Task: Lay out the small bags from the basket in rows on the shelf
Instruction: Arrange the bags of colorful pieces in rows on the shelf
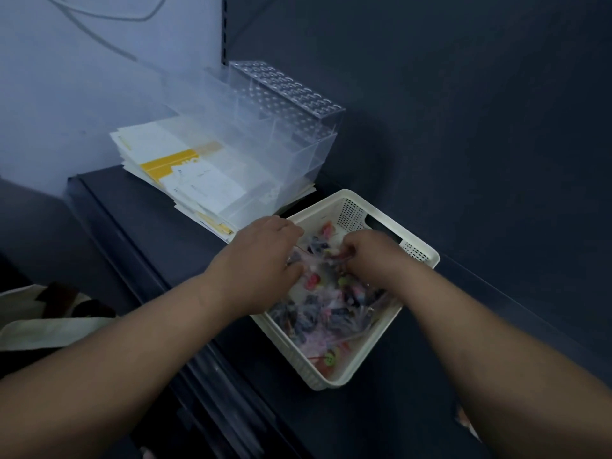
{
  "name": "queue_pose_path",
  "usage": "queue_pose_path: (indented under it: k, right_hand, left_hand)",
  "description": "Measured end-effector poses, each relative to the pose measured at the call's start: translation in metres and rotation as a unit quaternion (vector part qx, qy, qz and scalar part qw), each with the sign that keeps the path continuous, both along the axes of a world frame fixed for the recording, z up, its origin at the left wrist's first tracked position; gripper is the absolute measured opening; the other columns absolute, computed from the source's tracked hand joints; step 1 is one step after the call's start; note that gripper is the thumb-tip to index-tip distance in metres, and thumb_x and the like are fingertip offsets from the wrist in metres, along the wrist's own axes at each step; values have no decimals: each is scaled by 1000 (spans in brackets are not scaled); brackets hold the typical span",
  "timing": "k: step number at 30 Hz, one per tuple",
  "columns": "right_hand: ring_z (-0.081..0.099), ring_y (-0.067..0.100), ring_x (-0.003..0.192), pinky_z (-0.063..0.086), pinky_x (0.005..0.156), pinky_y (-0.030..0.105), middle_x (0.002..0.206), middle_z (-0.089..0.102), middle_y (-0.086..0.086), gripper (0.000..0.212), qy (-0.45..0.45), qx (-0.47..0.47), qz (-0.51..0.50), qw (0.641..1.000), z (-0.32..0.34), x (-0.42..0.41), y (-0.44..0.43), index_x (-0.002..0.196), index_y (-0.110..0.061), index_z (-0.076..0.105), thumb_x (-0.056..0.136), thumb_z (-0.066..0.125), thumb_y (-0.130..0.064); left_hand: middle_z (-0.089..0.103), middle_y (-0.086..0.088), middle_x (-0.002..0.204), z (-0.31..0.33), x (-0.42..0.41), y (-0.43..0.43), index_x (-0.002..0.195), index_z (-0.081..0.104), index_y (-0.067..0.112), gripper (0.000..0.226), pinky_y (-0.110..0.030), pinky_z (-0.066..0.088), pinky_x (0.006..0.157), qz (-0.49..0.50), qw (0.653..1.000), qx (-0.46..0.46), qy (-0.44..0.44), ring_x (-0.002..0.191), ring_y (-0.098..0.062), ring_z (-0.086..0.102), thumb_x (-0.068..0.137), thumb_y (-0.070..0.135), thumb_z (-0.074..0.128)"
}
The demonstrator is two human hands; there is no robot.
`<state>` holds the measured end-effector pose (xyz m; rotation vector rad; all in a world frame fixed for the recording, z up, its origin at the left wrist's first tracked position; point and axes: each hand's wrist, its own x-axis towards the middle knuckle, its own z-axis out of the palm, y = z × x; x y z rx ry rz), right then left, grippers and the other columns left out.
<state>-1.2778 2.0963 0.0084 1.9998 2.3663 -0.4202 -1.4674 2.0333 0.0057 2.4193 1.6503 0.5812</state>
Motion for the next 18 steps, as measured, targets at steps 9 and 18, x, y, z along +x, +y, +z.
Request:
queue_pose_path:
  k: [9,18]
  right_hand:
    - [57,21,86,45,74,29,92,60,1,12,102,92,126,983,-3,-32,-9,91,-18,66,80,63,-19]
    - [58,23,83,46,69,28,89,58,2,27,-38,-8,82,996,-24,-29,6,90,-18,59,70,74,-29]
  left_hand:
    - [48,-1,133,-1,-2,1,129,49,15,40,-25,28,99,3,1000,3,-21,123,-18,39,92,29,51]
    - [47,-3,133,-2,-3,0,132,48,15,43,-24,28,99,3,1000,4,-30,123,-19,40,91,29,52]
